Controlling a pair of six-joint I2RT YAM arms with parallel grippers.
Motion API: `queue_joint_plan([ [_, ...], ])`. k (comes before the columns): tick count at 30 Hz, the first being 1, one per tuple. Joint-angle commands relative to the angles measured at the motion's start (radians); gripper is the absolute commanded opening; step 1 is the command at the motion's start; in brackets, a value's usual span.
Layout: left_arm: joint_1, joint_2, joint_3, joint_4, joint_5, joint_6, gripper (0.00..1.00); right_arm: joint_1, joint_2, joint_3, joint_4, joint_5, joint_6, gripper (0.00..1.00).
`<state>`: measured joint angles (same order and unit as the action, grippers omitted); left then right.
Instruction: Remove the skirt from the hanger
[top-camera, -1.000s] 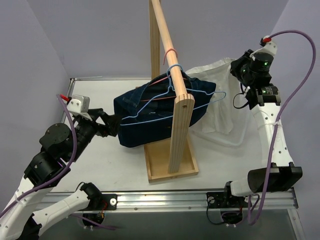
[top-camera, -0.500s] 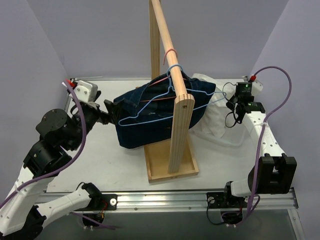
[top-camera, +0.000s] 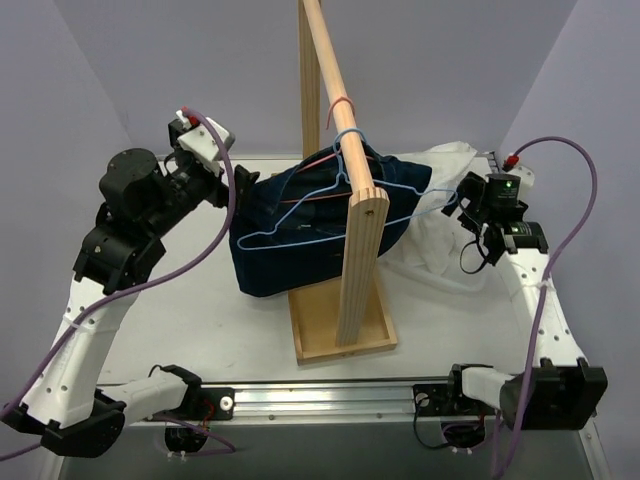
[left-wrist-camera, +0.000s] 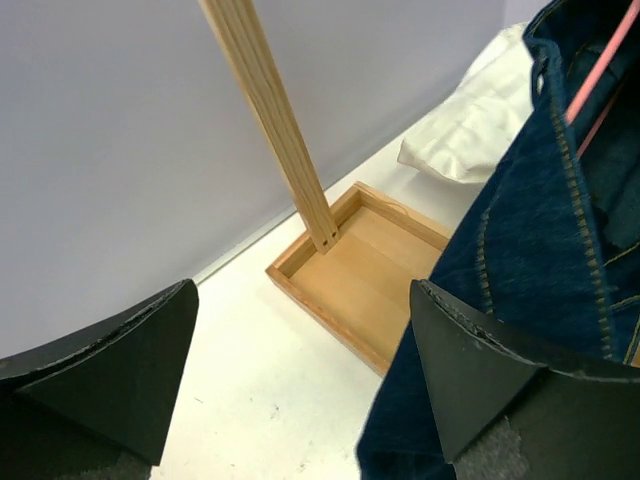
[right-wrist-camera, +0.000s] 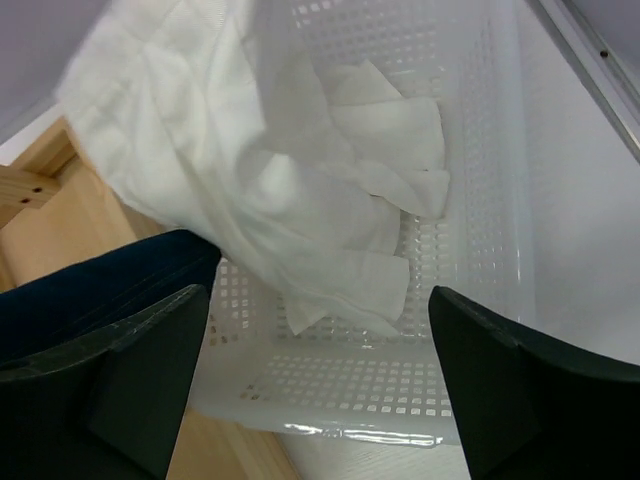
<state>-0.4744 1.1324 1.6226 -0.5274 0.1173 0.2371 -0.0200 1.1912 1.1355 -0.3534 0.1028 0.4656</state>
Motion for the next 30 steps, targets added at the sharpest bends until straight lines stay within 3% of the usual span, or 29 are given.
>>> queue_joint_plan([
  [1, 0.14, 0.009, 0.045, -0.006, 0.404, -0.044, 0.96, 0.0, -0.071, 0.056, -0.048, -0.057, -0.064, 0.88],
  [7, 0.249, 0.032, 0.022, 0.017, 0.711, -0.116, 0.98, 0.0, -0.114, 0.109, -0.081, -0.083, -0.088, 0.89],
  [11, 0.26, 0.02, 0.003, 0.026, 0.791, -0.137, 0.98, 0.0, -0.133, 0.106, -0.082, -0.083, -0.087, 0.9],
  [19, 0.267, 0.07, 0.013, -0.077, 0.799, -0.105, 0.98, 0.0, -0.16, 0.087, -0.079, -0.089, -0.084, 0.9],
  [30, 0.267, 0.173, 0.019, -0.085, 0.792, -0.079, 0.98, 0.0, -0.188, 0.081, -0.078, -0.092, -0.093, 0.89],
])
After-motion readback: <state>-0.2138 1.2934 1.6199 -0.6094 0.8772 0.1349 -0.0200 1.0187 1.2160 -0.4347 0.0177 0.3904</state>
